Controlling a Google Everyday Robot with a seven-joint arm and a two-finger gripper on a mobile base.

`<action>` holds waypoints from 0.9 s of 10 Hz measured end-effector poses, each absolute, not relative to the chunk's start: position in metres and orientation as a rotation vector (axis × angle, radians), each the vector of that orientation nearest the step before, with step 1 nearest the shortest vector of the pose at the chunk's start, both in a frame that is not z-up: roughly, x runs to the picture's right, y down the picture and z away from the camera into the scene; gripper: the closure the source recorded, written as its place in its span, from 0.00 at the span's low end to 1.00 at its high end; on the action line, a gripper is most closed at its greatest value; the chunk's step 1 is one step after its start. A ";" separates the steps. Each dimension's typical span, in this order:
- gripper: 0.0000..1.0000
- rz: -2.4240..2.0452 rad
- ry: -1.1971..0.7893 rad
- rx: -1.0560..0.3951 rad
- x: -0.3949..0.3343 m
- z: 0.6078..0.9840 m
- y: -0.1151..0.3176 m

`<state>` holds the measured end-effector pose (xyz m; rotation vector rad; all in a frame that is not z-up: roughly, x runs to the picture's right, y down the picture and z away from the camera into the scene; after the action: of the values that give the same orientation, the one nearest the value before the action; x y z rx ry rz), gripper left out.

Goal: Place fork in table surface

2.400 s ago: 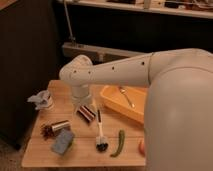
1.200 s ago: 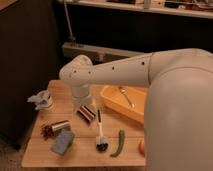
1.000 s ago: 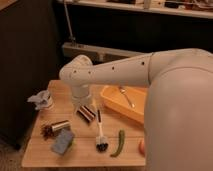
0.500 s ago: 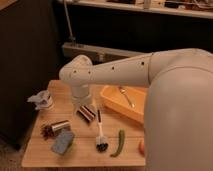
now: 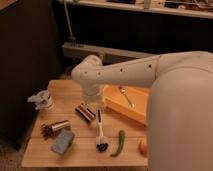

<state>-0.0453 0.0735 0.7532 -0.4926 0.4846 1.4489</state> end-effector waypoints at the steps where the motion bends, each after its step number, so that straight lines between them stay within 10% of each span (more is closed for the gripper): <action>1: 0.35 1.455 0.458 -0.483 -0.024 0.769 0.058; 9: 0.35 1.536 0.332 -0.524 0.116 0.858 -0.049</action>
<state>0.1157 -0.0492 0.8582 -0.5235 0.3325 1.5360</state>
